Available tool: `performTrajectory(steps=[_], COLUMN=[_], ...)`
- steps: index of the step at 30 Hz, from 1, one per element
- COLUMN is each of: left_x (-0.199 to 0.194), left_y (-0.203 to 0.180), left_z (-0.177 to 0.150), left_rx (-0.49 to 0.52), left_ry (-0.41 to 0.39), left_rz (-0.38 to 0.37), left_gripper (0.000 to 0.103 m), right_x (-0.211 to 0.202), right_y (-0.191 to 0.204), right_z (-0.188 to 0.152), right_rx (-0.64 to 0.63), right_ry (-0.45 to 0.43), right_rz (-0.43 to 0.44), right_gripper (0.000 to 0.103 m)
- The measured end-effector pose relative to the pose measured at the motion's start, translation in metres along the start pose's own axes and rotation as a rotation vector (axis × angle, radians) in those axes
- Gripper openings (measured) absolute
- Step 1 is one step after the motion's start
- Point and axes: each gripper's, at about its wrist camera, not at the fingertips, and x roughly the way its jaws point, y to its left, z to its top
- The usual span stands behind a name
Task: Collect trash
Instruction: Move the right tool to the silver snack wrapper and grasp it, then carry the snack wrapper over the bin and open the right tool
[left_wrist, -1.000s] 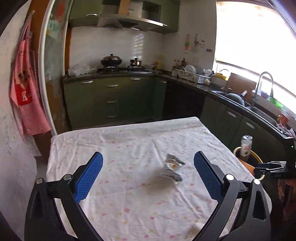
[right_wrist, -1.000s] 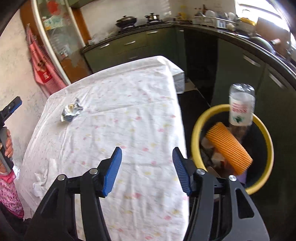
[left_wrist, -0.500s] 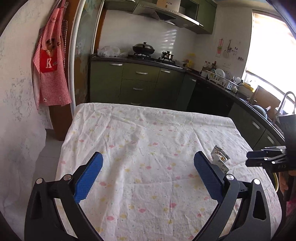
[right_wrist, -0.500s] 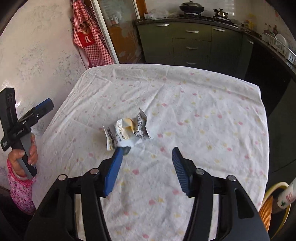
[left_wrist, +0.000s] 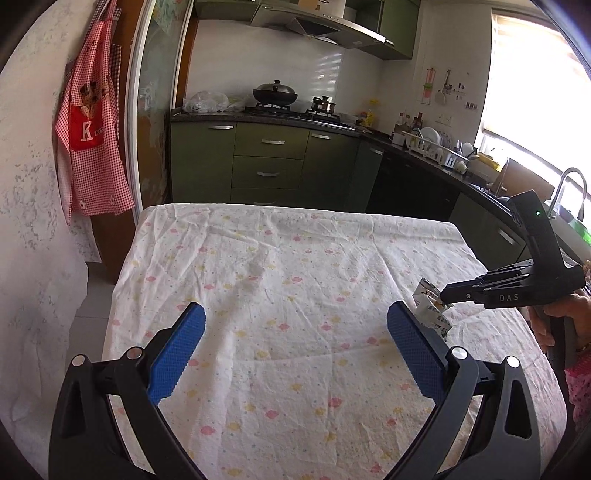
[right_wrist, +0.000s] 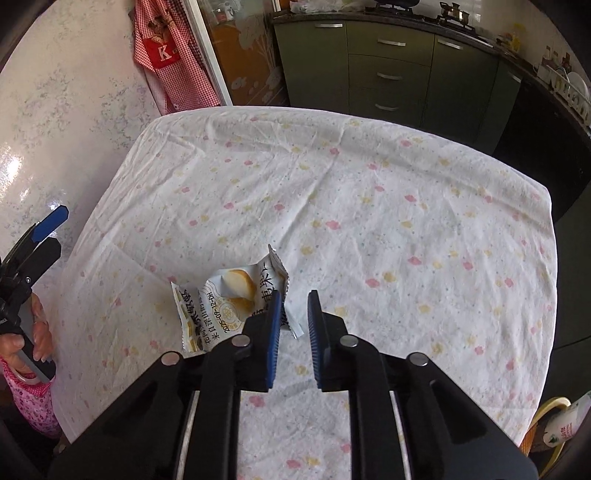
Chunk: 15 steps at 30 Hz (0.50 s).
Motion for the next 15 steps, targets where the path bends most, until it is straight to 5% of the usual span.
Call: performTrajectory(steps=[7, 9, 15], left_x=[0.0, 0.0, -0.001], left_y=[-0.005, -0.005, -0.005], left_z=[-0.001, -0.001, -0.001], left_rx=[0.015, 0.016, 0.009], left_ry=[0.004, 0.004, 0.003], left_rz=[0.0, 0.0, 0.003], left_gripper=[0.098, 0.098, 0.098], right_x=[0.006, 0.005, -0.006], right_y=[0.003, 0.006, 0.014], right_z=[-0.001, -0.002, -0.007], right_rx=[0.003, -0.013, -0.033], right_ry=[0.019, 0.013, -0.023], right_rz=[0.061, 0.058, 0.025], right_gripper=[0.014, 0.003, 0.001])
